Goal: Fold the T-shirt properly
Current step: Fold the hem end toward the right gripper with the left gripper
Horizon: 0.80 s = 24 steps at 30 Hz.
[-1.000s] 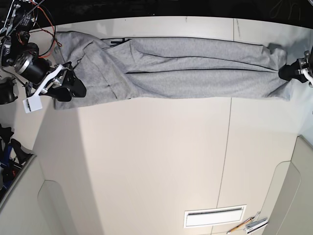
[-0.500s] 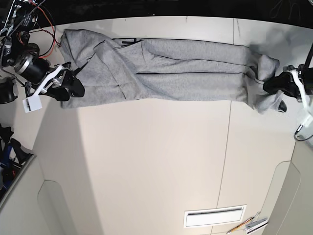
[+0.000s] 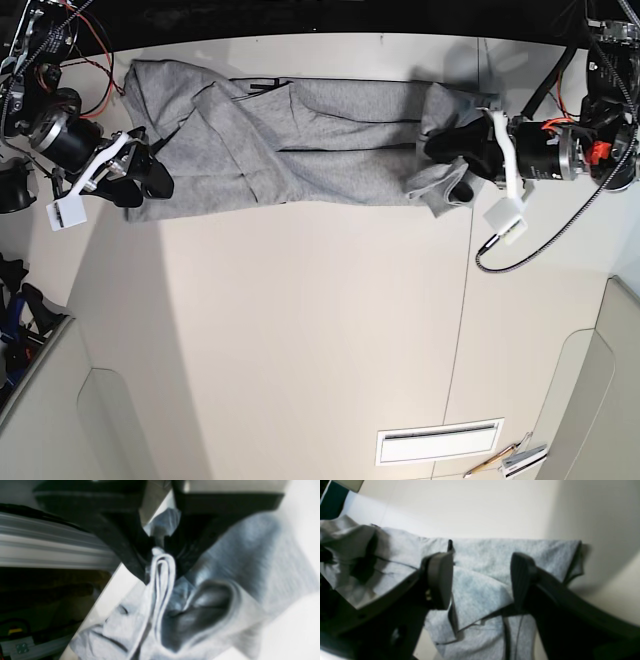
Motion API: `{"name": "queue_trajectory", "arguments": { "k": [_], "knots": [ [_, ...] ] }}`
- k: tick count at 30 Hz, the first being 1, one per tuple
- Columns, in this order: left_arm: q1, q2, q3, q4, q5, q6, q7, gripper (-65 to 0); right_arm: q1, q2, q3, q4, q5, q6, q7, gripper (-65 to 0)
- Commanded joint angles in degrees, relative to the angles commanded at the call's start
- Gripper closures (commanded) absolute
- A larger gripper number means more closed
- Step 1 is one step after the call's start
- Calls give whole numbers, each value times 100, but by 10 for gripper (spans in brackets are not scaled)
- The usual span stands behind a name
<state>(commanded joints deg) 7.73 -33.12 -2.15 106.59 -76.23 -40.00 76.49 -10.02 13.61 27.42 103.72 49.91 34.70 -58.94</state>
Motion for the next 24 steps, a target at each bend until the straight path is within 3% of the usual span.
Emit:
{"name": "queue_trajectory", "arguments": {
  "k": [4, 8, 14, 16, 21, 24],
  "knots": [
    [-387, 409, 693, -507, 599, 0, -245, 0, -2, 0, 0, 0, -2, 0, -24, -358],
    [-605, 756, 911, -1034, 688, 0, -275, -4, -2, 2, 2, 0, -2, 0, -20, -358],
    [-660, 964, 914, -1062, 649, 0, -369, -343, 0, 0, 2, 0, -2, -26, 2, -358],
    [-662, 964, 927, -1062, 573, 0, -369, -417, -2, 0, 2, 0, -2, -26, 0, -358],
    [-664, 962, 927, -1060, 190, 0, -363, -422, 0, 2, 31, 0, -4, -26, 0, -358],
    [-678, 960, 920, -1058, -37, 0, -229, -421, 0, 0, 442, 0, 7, -42, 2, -358]
  ]
}}
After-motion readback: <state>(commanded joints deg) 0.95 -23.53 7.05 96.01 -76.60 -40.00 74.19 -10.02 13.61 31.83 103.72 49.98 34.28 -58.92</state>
